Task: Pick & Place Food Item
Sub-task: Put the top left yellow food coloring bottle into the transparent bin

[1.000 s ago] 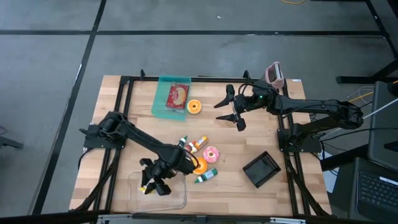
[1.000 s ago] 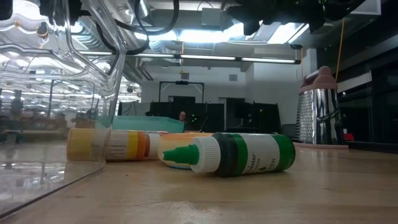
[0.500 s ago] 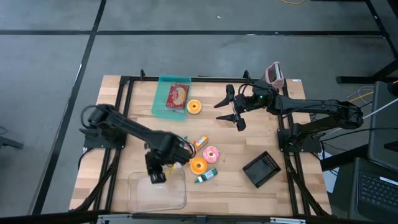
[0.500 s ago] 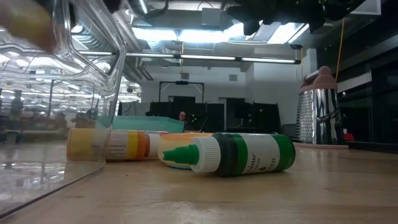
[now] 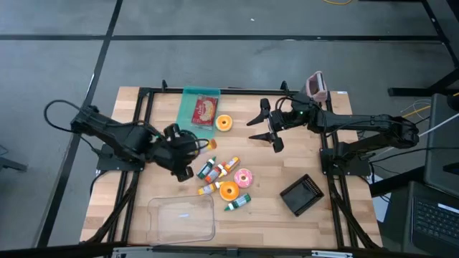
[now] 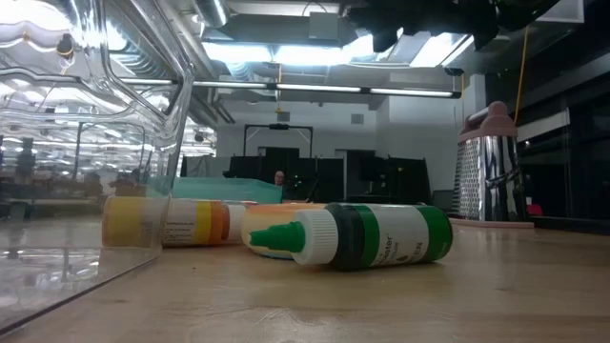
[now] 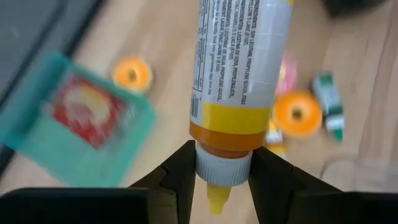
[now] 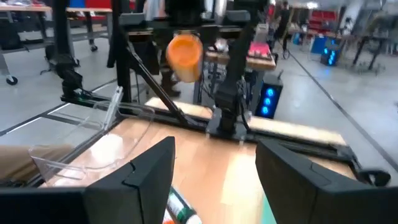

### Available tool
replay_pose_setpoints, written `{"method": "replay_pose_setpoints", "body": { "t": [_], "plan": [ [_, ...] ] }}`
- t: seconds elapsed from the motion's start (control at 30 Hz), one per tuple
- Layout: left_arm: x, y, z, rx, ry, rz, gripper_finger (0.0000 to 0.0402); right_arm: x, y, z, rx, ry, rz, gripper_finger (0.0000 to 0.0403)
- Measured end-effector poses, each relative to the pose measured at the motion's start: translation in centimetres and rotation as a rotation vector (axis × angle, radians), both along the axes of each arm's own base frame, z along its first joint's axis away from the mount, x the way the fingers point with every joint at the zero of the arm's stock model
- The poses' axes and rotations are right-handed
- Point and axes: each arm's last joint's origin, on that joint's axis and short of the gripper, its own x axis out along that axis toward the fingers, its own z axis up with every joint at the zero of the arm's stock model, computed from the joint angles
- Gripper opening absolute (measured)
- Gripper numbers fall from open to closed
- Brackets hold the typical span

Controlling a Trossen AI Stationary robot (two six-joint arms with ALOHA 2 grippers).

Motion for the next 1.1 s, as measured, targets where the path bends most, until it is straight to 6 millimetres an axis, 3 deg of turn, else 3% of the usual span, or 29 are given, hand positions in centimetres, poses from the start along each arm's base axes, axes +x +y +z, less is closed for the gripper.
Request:
{"method": "replay_pose_setpoints", "body": {
  "t": [0.2,0.5,0.77,0.9,1.1],
  "plan": [
    [0.4,0.5,-0.1,0.044,0.0,0.002,0.0114,1.1,1.6,0.1,-0.122,-0.086,-0.15,0.0222],
    [4.0,1.7,0.0,0.135,-0.092,-0.108,0.0114,1.9,2.5,0.5,-0.025,-0.186,-0.023,0.0222],
    [6.3,3.8,-1.2,0.139,-0.037,-0.126,0.0114,1.9,2.5,0.3,-0.008,-0.16,0.004,0.0223],
    [7.4,4.3,-1.4,0.136,-0.067,-0.157,0.0114,2.0,2.4,0.1,-0.006,-0.138,-0.041,0.024],
    [7.6,4.8,-1.3,0.125,-0.078,-0.156,0.0114,2.0,2.3,-0.1,-0.007,-0.116,-0.061,0.0291]
  ]
}}
